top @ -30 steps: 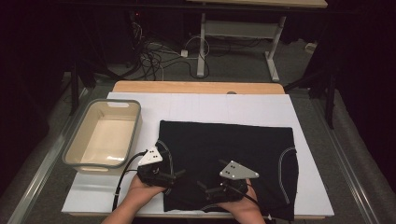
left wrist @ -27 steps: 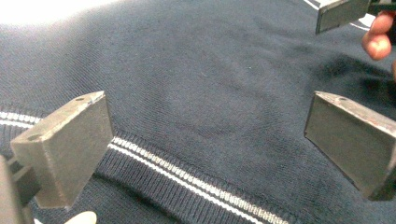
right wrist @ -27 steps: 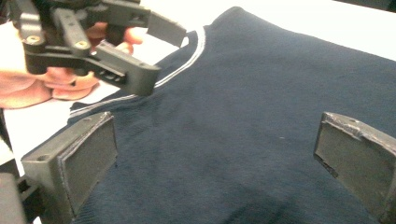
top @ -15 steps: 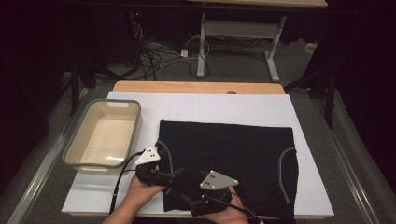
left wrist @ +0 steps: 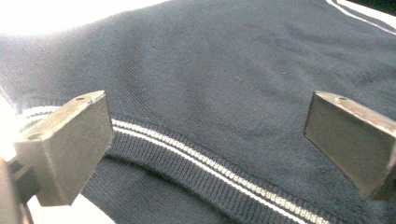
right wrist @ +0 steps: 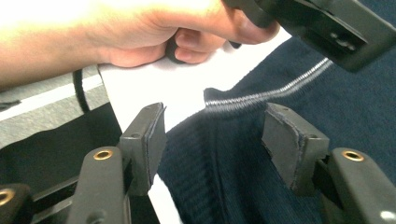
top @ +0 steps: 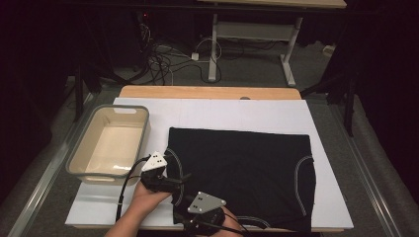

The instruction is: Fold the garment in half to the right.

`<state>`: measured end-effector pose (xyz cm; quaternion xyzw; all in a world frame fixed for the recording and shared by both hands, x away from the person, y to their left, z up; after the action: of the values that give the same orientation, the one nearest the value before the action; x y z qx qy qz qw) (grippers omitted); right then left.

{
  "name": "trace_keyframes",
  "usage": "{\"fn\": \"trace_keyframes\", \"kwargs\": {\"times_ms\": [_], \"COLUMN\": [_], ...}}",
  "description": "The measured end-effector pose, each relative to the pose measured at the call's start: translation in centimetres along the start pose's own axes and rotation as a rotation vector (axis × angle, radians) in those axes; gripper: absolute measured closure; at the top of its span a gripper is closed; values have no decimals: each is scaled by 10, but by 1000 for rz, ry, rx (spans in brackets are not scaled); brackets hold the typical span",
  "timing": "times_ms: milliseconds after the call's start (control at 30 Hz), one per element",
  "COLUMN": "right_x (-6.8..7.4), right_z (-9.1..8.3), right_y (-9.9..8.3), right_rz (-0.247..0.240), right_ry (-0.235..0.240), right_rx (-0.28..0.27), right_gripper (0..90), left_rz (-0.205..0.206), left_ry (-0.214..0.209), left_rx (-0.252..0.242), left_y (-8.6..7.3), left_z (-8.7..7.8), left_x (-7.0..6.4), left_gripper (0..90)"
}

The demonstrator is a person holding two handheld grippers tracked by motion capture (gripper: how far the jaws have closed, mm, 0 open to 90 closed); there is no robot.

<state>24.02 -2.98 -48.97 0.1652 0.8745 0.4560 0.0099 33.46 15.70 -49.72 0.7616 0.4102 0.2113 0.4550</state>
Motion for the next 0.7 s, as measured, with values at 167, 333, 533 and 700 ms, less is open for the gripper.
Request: {"fn": "trace_keyframes", "kwargs": {"times_ms": [167, 333, 533, 700], "right_x": [0, 5, 10, 8], "right_z": [17, 26, 31, 29], "right_y": [1, 2, 4, 4], "right_rz": [38, 7, -36, -50], "right_ry": [40, 9, -43, -50], "right_rx": [61, 97, 140, 142], "right_gripper": [218, 200, 283, 403], "left_rz": [-4, -18, -24, -20], "left_ry": [-9, -14, -27, -27], "left_rx": [-7, -6, -11, -19], "left_y": [-1, -1, -1, -1], "left_z": [-1, 0, 0, -1], "left_x": [0, 1, 2, 2], "left_gripper": [8, 14, 14, 14]}}
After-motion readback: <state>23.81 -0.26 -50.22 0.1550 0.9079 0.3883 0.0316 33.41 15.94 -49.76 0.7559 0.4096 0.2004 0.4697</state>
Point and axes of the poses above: each handheld gripper's, and its own axes: z roughly forward along the jaws, y roughly out of its top, x roughly to its left, the point moved 1 cm from there along z, roughly forward along the jaws, and after that the axes turned 15 degrees about y, right-handed, at the moved point
